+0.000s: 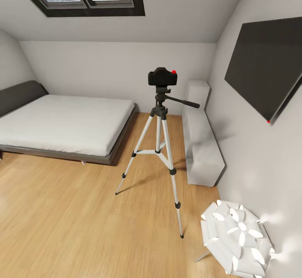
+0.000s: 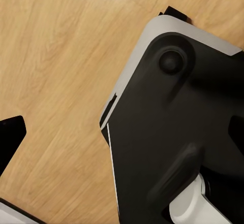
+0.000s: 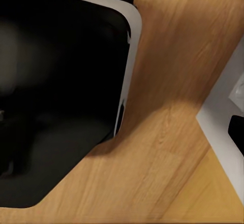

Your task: Attach the digital camera to the camera tripod in the bedroom.

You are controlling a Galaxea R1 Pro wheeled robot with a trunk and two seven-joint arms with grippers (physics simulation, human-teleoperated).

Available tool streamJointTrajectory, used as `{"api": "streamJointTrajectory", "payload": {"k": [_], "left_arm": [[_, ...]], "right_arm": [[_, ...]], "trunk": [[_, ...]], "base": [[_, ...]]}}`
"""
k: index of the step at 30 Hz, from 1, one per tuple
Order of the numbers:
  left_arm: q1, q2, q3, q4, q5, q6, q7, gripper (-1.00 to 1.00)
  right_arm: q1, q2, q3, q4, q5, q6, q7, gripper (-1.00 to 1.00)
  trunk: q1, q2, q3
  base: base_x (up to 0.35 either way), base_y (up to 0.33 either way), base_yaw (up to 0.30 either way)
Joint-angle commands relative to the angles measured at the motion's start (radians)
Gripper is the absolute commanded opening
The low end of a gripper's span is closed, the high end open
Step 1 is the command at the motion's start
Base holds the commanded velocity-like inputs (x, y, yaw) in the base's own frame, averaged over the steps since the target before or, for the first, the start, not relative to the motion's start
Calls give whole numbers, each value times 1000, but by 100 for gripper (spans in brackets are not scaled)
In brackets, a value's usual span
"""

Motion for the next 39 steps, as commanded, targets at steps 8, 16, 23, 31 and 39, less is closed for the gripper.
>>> {"api": "streamJointTrajectory", "payload": {"k": [8,16,23,31,39], "left_arm": [[-1,0,-8,-1,6,3,2,100],[-1,1,-10,-11,-6,-7,1,100],[-1,3,-12,-15,-9,-19,1,100],[-1,3,-13,-15,-10,-19,1,100],[-1,3,-12,-16,-11,-20,1,100]], "right_arm": [[-1,4,1,3,5,9,-25,100],[-1,4,0,3,4,6,-36,100],[-1,4,-1,3,3,4,-40,100],[-1,4,-1,3,3,7,-40,100],[-1,4,-1,3,3,8,-40,100]], "trunk": [[0,-2,-2],[0,-2,-1],[0,-2,3],[0,-2,9],[0,-2,14]], "base": [[0,0,16],[0,0,200],[0,0,261],[0,0,265],[0,0,266]]}}
